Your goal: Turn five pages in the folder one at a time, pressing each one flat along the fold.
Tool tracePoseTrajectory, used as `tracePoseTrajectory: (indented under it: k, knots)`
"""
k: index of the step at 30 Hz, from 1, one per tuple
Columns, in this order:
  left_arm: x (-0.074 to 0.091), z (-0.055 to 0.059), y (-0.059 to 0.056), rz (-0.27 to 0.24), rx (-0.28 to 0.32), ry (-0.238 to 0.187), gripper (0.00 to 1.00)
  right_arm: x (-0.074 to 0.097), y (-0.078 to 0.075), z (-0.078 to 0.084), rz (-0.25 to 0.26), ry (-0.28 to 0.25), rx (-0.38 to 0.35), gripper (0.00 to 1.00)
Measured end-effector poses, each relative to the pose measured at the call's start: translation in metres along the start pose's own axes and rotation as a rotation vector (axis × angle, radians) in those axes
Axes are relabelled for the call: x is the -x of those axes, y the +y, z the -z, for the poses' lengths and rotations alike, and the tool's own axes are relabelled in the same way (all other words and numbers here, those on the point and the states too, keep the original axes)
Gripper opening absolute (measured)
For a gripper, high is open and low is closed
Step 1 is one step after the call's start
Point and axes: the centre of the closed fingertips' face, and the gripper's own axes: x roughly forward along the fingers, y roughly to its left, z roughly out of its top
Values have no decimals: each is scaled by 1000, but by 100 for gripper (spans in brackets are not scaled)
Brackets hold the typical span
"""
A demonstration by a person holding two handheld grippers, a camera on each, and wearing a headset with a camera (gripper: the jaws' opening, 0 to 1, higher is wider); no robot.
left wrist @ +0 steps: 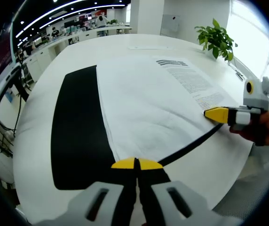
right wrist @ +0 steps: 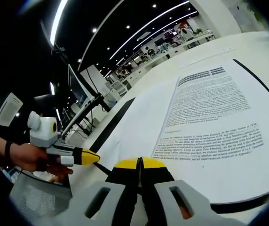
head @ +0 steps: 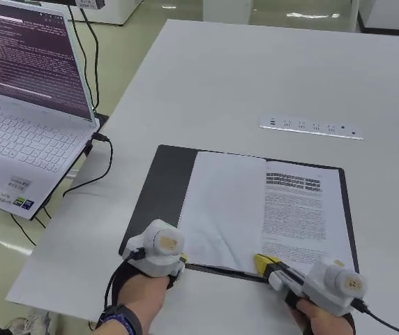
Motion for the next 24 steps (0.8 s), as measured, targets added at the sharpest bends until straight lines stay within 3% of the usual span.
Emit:
tracePoseTrajectory:
  k: [6,9,16,19,24]
  knots:
    - [0,0,-1,-4,-8,2,0,4,1,4,0,12,-7,0]
    - [0,1,-3,-15,-60,11,0,5,2,6,4,20,-7,0]
    - [0,0,-2,-28,-82,14,0,8,2,8,25,26,-43,0]
    - [0,0,0,-32,-27,5,0,10,3,8,34,11,-131,0]
    - [0,0,1,-23,23,-9,0,17,4,11,45,16,-137,0]
